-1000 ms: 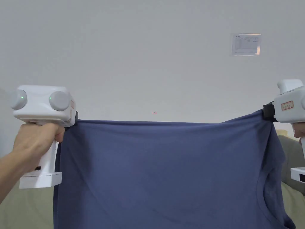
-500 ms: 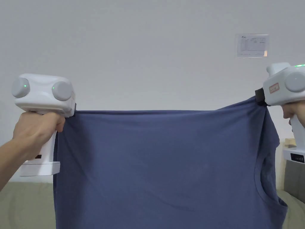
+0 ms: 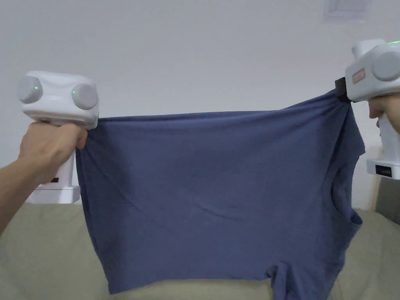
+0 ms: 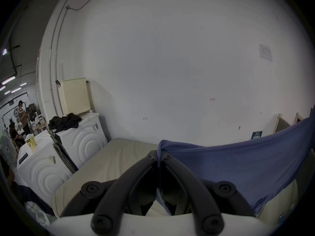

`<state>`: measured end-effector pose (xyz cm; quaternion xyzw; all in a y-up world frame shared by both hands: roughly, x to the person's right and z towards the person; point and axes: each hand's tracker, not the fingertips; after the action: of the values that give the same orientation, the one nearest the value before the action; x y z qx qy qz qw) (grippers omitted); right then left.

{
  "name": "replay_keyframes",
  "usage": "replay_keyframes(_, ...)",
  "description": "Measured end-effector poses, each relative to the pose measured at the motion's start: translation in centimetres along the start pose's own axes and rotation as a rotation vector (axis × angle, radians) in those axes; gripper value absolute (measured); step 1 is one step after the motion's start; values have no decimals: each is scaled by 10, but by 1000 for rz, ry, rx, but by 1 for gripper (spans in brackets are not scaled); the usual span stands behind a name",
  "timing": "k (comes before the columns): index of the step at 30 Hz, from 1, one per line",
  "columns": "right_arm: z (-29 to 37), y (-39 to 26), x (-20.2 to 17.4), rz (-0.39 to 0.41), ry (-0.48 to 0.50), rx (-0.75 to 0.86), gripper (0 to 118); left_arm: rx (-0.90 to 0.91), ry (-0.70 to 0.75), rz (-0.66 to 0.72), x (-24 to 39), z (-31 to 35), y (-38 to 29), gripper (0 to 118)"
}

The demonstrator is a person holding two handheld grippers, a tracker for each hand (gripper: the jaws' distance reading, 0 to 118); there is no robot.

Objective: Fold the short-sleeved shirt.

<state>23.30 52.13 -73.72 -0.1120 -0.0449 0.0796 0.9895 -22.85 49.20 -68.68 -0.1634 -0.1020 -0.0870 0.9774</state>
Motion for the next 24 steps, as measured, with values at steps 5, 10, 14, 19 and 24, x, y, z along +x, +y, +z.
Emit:
replay_keyframes(5,-18,-97,-10,11,44,-133,1,-110,-38,-12,0,-44,-74,0)
replay_keyframes(10,-9,-222,-19,-29,109,-249,1,-207,-92,-48,15,-55,-169,0)
replay_keyframes(14,37,-307,-23,-18,146,-336,1,-257,-129,-77,25,-36,-239,0)
replay_keyframes(19,113,-379,-21,-40,174,-393,1,-418,356,228,25,8,-300,0)
replay_keyframes(24,189,-432,-26,-85,194,-451,1,-488,327,267,40,80,-348,0)
